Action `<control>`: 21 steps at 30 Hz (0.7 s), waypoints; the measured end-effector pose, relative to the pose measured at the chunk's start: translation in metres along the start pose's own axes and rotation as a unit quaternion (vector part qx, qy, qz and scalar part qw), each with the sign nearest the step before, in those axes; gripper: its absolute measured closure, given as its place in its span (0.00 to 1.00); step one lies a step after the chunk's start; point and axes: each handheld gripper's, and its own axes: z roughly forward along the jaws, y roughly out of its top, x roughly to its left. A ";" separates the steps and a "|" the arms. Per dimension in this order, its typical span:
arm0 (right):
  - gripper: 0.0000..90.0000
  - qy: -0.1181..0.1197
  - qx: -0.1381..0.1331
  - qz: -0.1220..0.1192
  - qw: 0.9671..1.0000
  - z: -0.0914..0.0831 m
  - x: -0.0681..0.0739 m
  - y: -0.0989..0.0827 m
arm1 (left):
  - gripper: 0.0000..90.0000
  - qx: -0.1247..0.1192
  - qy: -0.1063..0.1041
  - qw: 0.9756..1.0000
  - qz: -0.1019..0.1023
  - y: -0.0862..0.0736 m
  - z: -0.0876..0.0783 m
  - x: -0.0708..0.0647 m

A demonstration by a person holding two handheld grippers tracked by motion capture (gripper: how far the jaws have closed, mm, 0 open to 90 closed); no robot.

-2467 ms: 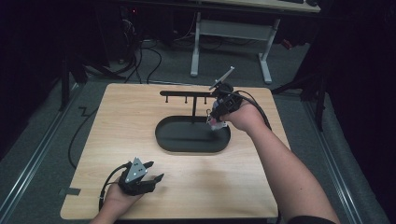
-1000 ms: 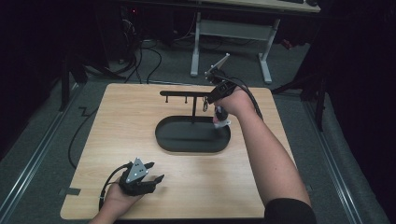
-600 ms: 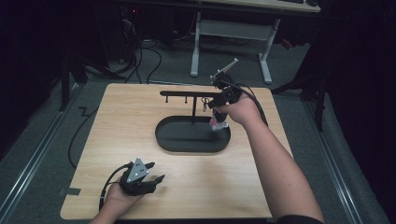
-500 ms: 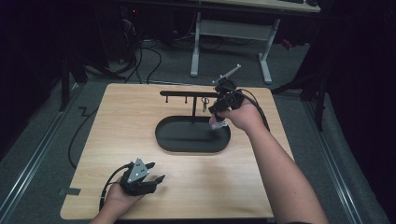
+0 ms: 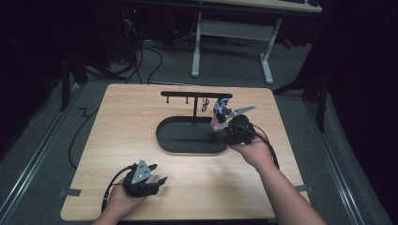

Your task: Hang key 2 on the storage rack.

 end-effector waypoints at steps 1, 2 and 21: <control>0.51 0.000 0.000 0.000 1.000 0.000 0.000 0.000 | 0.44 0.000 0.000 1.000 0.000 0.000 0.000 0.000; 0.50 0.000 -0.004 0.001 1.000 0.001 0.000 -0.005 | 0.44 -0.001 0.000 1.000 0.000 0.000 0.000 -0.001; 0.47 -0.092 -0.137 0.026 0.986 -0.010 0.013 -0.182 | 0.44 -0.002 -0.005 1.000 -0.004 0.000 0.001 -0.001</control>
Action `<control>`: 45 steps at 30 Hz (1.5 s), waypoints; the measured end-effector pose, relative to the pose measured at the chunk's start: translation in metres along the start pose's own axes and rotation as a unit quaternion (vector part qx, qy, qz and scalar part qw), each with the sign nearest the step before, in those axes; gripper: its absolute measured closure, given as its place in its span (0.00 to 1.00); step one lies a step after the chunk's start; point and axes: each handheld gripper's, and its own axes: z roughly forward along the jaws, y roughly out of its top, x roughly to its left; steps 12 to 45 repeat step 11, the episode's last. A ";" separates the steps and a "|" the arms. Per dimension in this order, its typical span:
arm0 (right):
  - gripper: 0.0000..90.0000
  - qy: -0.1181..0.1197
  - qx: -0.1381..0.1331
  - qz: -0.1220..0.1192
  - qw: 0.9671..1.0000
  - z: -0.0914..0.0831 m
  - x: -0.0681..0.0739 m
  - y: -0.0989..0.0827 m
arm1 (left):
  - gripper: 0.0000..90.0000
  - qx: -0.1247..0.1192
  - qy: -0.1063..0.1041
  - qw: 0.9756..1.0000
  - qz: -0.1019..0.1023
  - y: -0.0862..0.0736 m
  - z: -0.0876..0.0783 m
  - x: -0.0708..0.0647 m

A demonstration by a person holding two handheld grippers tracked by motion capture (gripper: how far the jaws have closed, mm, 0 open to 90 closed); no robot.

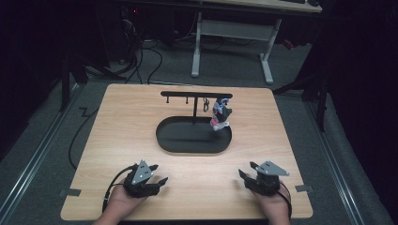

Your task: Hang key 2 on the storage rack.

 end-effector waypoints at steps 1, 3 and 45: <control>0.44 0.003 0.002 0.004 1.000 -0.002 -0.002 -0.001 | 0.44 -0.001 0.000 1.000 -0.001 0.000 0.000 0.000; 0.44 0.000 0.001 0.012 1.000 -0.005 -0.005 -0.002 | 0.44 -0.001 -0.001 1.000 0.001 0.001 0.001 -0.001; 0.44 -0.008 -0.002 0.016 1.000 -0.004 -0.006 -0.003 | 0.44 0.005 -0.001 1.000 0.011 0.003 0.004 -0.005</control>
